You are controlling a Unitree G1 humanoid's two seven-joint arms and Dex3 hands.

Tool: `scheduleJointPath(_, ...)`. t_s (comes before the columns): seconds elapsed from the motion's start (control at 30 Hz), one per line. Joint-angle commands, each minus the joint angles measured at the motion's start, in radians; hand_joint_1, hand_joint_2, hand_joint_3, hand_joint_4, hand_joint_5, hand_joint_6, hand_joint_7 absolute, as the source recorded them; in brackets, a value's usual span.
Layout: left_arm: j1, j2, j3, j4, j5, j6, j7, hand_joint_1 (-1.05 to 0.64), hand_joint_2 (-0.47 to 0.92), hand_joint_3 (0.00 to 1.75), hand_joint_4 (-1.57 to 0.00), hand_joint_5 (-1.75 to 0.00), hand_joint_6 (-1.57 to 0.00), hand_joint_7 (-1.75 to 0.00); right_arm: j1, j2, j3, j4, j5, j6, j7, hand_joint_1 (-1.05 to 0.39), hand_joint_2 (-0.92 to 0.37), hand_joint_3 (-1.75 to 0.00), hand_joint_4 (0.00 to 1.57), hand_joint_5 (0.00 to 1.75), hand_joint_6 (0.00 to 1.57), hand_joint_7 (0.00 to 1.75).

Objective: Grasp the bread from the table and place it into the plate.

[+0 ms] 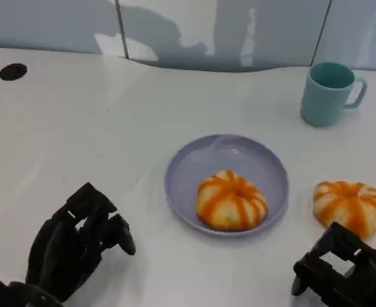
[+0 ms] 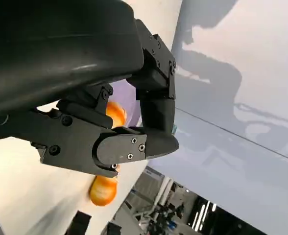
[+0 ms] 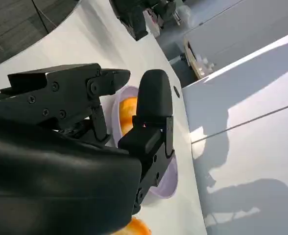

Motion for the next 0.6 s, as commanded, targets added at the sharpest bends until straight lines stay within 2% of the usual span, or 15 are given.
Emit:
scheduleJointPath(0.03, 0.008, 0.019, 0.002, 0.016, 0.007, -0.022, 0.005, -0.48, 0.92, 0.39, -0.8, -1.75, -0.5, -1.75, 0.004, -0.014, -0.012, 0.003, 0.008, -0.005, 0.005, -0.65, -0.92, -0.1, 0.78, 1.54, 0.7, 1.35)
scheduleJointPath(0.17, 0.013, 0.02, -0.003, 0.046, 0.007, -0.014, -0.006, -0.5, 0.92, 0.28, -0.84, -1.75, -0.54, -1.75, 0.023, -0.019, -0.025, 0.0, 0.009, -0.018, 0.008, -0.65, -0.92, -0.12, 0.77, 1.53, 0.68, 1.35)
scheduleJointPath(0.6, 0.01, 0.021, -0.009, 0.061, 0.004, -0.024, -0.013, -0.52, 0.92, 0.24, -0.85, -1.75, -0.56, -1.75, 0.017, -0.021, -0.029, 0.017, 0.005, -0.035, 0.014, -0.65, -0.92, -0.12, 0.76, 1.57, 0.65, 1.41)
